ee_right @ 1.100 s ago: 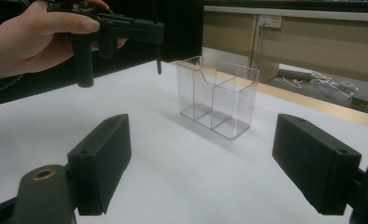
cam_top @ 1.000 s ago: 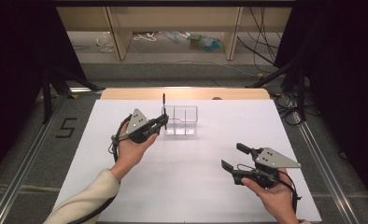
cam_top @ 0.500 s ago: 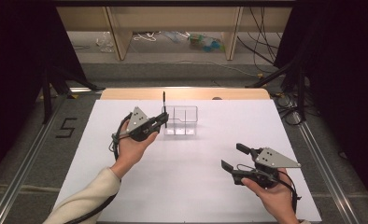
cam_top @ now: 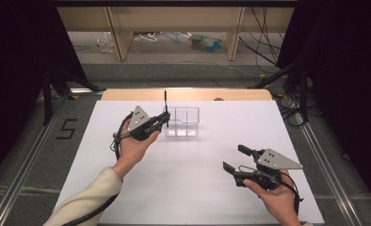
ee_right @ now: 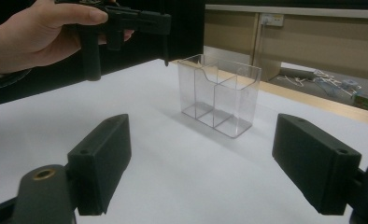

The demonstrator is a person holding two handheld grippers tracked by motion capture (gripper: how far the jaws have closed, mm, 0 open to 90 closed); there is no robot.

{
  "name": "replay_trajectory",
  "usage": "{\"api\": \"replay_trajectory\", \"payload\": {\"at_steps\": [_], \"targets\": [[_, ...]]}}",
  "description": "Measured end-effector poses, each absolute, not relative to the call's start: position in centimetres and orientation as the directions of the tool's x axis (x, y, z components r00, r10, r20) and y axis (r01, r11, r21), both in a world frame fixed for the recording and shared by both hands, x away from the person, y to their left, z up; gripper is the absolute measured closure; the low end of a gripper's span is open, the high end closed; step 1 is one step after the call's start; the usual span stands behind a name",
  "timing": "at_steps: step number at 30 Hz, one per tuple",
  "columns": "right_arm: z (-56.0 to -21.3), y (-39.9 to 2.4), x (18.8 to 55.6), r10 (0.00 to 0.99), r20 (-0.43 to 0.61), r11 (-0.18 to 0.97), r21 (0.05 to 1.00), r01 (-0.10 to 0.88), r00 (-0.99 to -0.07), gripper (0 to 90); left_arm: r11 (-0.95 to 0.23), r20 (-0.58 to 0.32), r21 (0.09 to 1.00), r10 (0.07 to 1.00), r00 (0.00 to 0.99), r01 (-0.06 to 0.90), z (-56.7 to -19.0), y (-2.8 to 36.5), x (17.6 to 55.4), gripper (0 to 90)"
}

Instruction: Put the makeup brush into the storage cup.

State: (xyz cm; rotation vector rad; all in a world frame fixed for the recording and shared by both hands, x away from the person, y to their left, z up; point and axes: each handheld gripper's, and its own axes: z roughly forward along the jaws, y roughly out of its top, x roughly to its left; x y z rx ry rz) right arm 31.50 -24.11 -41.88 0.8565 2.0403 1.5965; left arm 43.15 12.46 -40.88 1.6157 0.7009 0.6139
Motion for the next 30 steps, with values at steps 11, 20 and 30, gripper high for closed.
{"api": "replay_trajectory", "payload": {"at_steps": [11, 20, 30], "targets": [[-41.89, -24.12, 31.5, 0.684, 0.053, 0.156, 0.964, 0.216, -0.727, 20.9, -0.104, 0.008, 0.989, 0.736, 0.677, 0.102, -40.67, 12.43, 43.47, 85.3], [-41.94, -24.1, 31.53, 0.684, 0.053, 0.153, 0.964, 0.215, -0.728, 20.9, -0.104, 0.012, 0.99, 0.736, 0.677, 0.095, -40.57, 12.49, 43.83, 85.3], [-41.97, -24.14, 31.55, 0.685, 0.053, 0.154, 0.964, 0.215, -0.727, 20.9, -0.1, 0.012, 0.991, 0.741, 0.671, 0.092, -40.36, 12.55, 44.09, 85.3]]}}
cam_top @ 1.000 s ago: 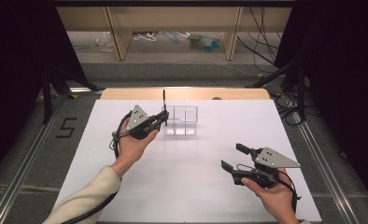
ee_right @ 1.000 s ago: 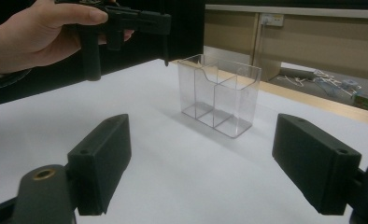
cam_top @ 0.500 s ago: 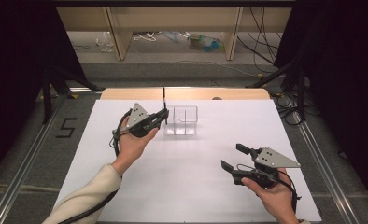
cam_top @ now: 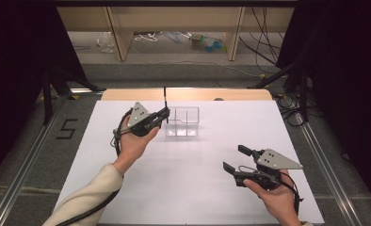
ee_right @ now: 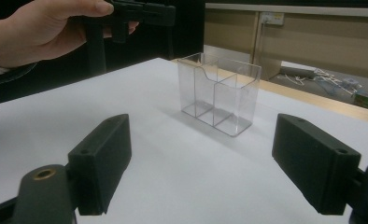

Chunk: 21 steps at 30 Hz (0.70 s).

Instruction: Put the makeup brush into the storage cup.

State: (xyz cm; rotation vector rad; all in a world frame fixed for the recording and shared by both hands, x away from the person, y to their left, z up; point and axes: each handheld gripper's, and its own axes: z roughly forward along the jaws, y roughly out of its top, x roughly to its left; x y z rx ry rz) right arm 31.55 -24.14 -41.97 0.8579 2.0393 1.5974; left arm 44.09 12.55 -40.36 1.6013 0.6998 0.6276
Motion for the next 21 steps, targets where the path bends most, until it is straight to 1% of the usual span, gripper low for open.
{"api": "replay_trajectory", "payload": {"at_steps": [21], "targets": [[-42.04, -24.15, 31.57, 0.689, 0.05, 0.159, 0.963, 0.217, -0.724, 20.9, -0.098, 0.008, 0.99, 0.745, 0.667, 0.098, -40.37, 12.5, 44.79, 85.3]]}}
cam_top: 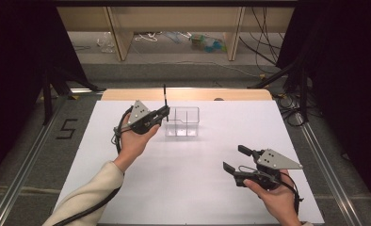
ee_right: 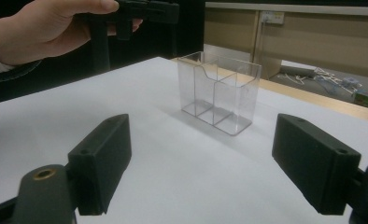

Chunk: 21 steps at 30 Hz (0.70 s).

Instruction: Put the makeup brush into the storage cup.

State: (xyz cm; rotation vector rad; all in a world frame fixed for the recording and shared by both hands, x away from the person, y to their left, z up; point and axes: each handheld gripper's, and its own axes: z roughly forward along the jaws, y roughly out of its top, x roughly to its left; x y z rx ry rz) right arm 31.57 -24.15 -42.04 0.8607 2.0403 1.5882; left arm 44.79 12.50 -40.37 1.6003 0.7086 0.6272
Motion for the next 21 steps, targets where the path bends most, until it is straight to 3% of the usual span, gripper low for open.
{"api": "replay_trajectory", "payload": {"at_steps": [21], "targets": [[-42.07, -24.15, 31.58, 0.687, 0.052, 0.159, 0.962, 0.22, -0.725, 20.9, -0.097, 0.004, 0.99, 0.747, 0.665, 0.102, -40.49, 12.18, 45.61, 85.3]]}}
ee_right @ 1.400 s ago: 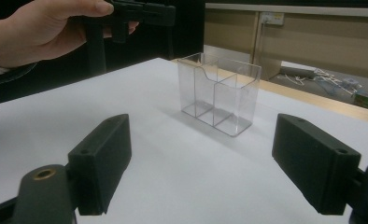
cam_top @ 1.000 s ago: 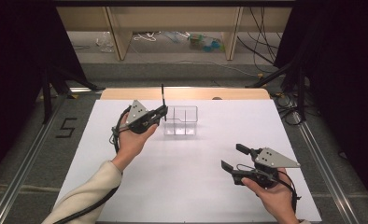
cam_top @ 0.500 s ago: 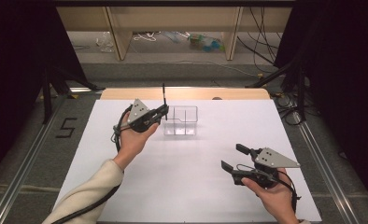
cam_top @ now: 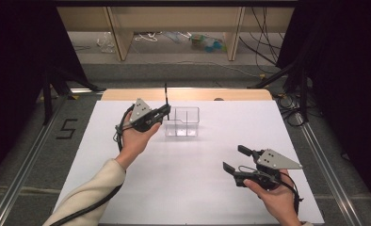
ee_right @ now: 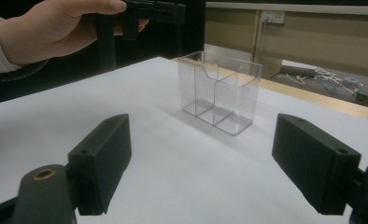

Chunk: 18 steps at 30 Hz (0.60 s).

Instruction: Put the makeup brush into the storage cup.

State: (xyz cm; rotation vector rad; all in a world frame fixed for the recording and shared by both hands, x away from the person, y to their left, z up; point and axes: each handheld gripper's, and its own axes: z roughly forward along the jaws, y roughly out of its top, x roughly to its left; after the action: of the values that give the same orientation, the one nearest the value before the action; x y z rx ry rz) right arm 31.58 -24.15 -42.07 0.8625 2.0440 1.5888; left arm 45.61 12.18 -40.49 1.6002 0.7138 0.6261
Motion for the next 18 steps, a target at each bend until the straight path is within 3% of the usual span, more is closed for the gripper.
{"api": "replay_trajectory", "payload": {"at_steps": [18], "targets": [[-42.18, -24.1, 31.65, 0.677, 0.063, 0.15, 0.964, 0.221, -0.733, 20.8, -0.105, 0.015, 0.99, 0.747, 0.664, 0.096, -40.44, 11.91, 46.14, 85.3]]}}
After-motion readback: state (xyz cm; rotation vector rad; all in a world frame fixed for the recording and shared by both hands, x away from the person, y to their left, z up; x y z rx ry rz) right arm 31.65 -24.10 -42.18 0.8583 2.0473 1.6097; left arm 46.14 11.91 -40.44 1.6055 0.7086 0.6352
